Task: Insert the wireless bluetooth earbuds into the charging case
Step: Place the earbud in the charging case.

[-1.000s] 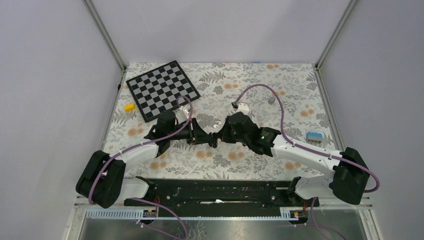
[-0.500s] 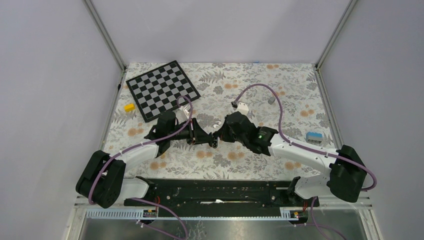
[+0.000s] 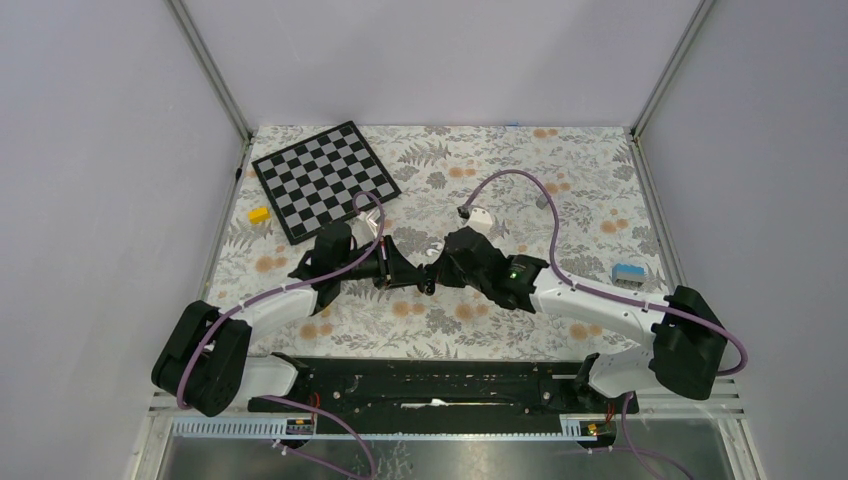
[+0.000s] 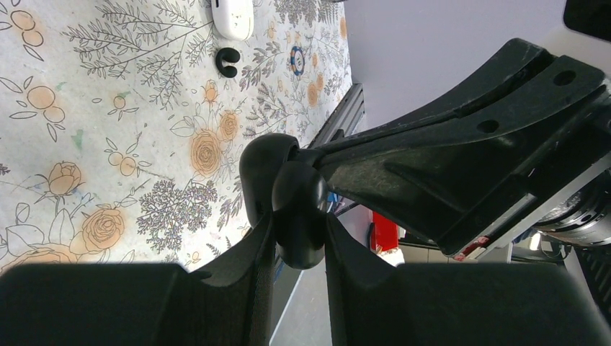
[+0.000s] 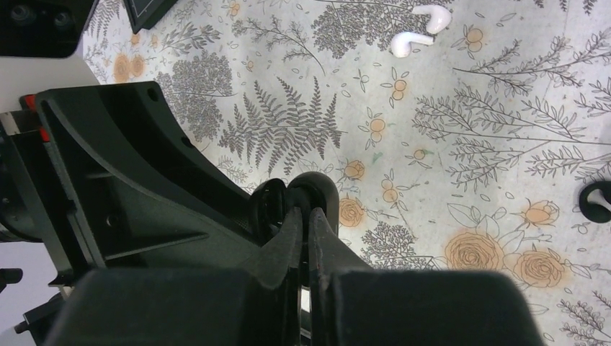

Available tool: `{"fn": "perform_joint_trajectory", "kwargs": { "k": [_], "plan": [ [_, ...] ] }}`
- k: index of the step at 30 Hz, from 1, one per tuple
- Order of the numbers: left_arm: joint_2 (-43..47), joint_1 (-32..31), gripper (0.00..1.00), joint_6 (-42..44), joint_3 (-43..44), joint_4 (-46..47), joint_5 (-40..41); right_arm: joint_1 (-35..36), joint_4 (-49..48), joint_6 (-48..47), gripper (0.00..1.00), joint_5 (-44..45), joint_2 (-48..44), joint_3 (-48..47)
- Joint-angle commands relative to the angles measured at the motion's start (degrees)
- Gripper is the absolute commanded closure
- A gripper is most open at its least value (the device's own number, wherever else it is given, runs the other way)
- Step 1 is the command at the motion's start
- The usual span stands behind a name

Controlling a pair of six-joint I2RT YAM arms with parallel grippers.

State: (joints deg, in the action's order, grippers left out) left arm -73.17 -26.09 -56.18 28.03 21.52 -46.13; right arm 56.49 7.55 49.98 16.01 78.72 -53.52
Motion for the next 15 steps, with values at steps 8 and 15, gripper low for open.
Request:
{"fn": "perform_joint_trajectory", "kwargs": {
  "k": [8,15],
  "plan": [
    [1.72,-0.54,0.99,-0.50,0.87,4.67,-0.01,2.44,4.86,3.94,1.00,7.71,0.48,-3.36],
    [1.71,-0.72,0.99,1.01,1.67,2.43,-0.68,2.90,8.17,4.43,1.00,10.30,3.23,-6.42]
  ]
}}
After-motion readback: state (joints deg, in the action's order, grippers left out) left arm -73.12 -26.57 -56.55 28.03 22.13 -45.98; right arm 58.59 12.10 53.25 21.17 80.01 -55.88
